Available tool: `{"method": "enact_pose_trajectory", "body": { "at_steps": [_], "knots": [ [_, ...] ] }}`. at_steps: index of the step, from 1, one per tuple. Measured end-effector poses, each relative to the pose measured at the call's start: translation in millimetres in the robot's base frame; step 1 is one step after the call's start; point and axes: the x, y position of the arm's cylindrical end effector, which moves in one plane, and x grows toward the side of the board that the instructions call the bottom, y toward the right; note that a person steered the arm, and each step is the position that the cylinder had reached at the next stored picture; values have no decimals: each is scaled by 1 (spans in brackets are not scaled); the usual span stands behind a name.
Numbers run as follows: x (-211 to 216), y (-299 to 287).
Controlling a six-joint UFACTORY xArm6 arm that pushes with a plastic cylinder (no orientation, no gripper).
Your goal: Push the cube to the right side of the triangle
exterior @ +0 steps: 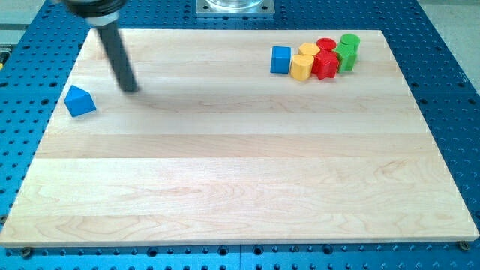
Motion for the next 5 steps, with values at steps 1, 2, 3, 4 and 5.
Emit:
{"method": "enact_pose_trajectory", "body": {
  "at_steps": [1, 2, 3, 4, 5],
  "knots": [
    [-46, 51],
    [-74, 111],
    [-91, 164],
    [-91, 201],
    [-85, 227]
  ]
}}
